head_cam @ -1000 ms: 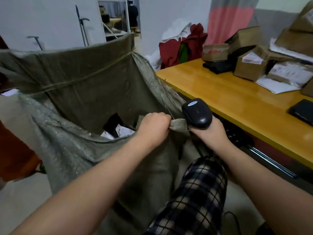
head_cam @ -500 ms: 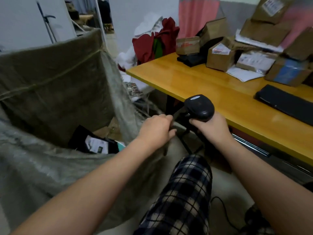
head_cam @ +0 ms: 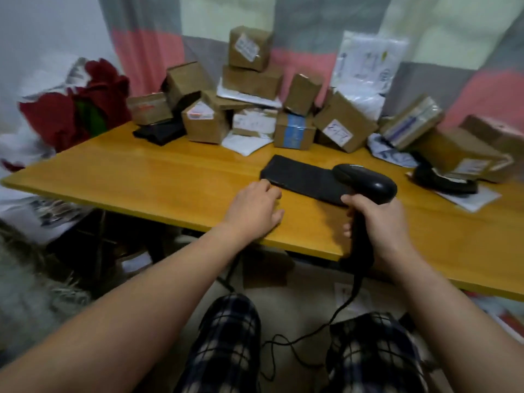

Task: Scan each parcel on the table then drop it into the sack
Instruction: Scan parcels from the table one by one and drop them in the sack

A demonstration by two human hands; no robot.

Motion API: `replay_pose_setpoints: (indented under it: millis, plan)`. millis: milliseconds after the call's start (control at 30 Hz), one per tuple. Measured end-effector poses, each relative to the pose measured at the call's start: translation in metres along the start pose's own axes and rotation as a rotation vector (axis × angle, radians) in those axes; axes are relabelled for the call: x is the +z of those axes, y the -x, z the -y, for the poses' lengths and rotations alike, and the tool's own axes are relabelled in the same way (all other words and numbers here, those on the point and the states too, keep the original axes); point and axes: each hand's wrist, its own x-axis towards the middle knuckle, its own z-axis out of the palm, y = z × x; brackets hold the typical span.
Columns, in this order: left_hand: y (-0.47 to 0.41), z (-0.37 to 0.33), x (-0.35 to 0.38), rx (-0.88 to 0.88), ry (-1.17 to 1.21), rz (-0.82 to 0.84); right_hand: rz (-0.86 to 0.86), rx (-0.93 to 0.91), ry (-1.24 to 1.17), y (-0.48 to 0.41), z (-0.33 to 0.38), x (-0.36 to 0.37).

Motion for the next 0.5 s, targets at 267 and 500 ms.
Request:
replay_pose_setpoints:
  millis: [267, 500]
  plan:
    - [-0.093, -0.020, 0.035, 0.106, -0.064, 0.221, -0.114, -0.019, -0.116, -0.014, 0.004, -0.032]
    - [-0.098, -0.016, 0.022, 0.217, -0.205, 0.184, -0.144, -0.076, -0.037, -0.028, -0.008, -0.027]
